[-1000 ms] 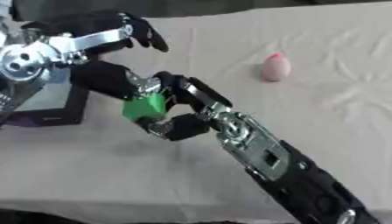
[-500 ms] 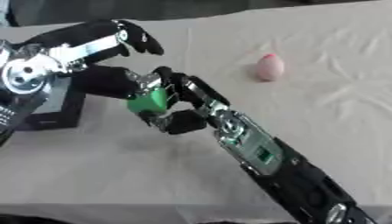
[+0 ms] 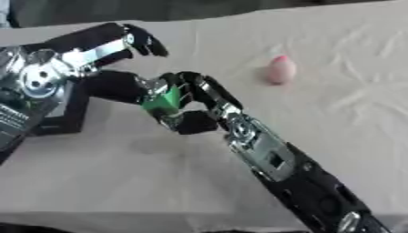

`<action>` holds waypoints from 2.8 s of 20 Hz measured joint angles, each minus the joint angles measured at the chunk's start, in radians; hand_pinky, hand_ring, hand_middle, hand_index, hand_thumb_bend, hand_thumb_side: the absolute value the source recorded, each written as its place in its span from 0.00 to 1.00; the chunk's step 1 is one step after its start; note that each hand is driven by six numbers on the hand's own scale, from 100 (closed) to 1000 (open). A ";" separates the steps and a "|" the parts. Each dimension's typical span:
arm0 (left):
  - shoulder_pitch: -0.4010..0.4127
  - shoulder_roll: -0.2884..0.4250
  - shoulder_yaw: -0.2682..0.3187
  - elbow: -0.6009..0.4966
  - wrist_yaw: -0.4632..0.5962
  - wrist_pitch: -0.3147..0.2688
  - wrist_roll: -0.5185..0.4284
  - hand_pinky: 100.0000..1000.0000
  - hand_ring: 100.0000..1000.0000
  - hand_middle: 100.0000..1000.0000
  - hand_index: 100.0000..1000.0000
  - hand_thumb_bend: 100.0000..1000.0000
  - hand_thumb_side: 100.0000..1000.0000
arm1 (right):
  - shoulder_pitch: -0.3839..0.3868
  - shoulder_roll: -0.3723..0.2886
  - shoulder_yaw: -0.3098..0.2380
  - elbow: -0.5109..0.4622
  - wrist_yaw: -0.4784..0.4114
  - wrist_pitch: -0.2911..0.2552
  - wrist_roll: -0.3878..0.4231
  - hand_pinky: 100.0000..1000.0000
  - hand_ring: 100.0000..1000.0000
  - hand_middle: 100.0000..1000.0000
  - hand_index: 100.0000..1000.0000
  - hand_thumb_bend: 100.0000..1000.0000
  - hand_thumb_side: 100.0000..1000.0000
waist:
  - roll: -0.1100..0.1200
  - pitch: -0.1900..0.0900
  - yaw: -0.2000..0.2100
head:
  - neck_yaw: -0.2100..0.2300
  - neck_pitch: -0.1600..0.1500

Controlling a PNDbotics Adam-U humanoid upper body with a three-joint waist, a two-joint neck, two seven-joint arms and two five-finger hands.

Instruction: Pick up the objects with one hand, pass them to the other hand, and then place them into the box on the other side of the table.

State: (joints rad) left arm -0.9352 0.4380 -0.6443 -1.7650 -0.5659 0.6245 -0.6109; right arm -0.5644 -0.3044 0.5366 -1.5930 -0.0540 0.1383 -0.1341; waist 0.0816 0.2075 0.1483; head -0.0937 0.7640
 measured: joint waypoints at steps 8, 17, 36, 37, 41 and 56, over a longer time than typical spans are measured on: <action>-0.028 -0.064 -0.012 0.144 -0.064 -0.050 -0.050 0.84 0.85 0.78 0.84 0.28 0.59 | -0.035 0.021 0.000 0.054 0.058 -0.008 -0.054 0.55 0.55 0.50 0.53 0.00 0.00 | 0.000 0.000 -0.004 | 0.003 0.003; -0.041 -0.085 -0.011 0.183 -0.147 -0.101 -0.101 0.88 0.88 0.79 0.86 0.45 0.41 | -0.036 0.028 0.000 0.061 0.059 -0.012 -0.073 0.55 0.55 0.50 0.53 0.00 0.00 | -0.003 0.000 -0.004 | 0.003 0.004; -0.036 -0.095 0.012 0.171 -0.257 -0.142 -0.142 0.88 0.88 0.79 0.87 0.36 0.00 | -0.032 0.028 -0.012 0.061 0.071 -0.115 -0.054 0.55 0.55 0.50 0.52 0.00 0.00 | -0.010 0.000 -0.010 | 0.023 0.004; -0.034 -0.095 0.013 0.171 -0.257 -0.140 -0.140 0.88 0.88 0.79 0.87 0.36 0.00 | -0.032 0.028 -0.012 0.062 0.074 -0.121 -0.053 0.55 0.55 0.50 0.52 0.00 0.00 | -0.010 0.000 -0.010 | 0.024 0.004; -0.032 -0.099 0.013 0.171 -0.252 -0.126 -0.126 0.87 0.88 0.78 0.85 0.31 0.01 | -0.032 0.028 -0.017 0.065 0.080 -0.136 -0.053 0.55 0.55 0.50 0.52 0.00 0.00 | -0.011 0.001 -0.010 | 0.026 0.004; -0.034 -0.086 0.007 0.108 -0.218 -0.118 -0.123 0.87 0.87 0.77 0.83 0.32 0.00 | -0.022 0.029 -0.015 0.095 0.114 -0.157 -0.046 0.56 0.55 0.50 0.52 0.00 0.00 | -0.009 0.003 -0.010 | 0.029 0.004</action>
State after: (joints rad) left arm -0.9695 0.3516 -0.6376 -1.6571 -0.7836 0.5062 -0.7334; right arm -0.5865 -0.2756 0.5220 -1.4979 0.0603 -0.0184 -0.1801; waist 0.0727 0.2104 0.1385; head -0.0644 0.7685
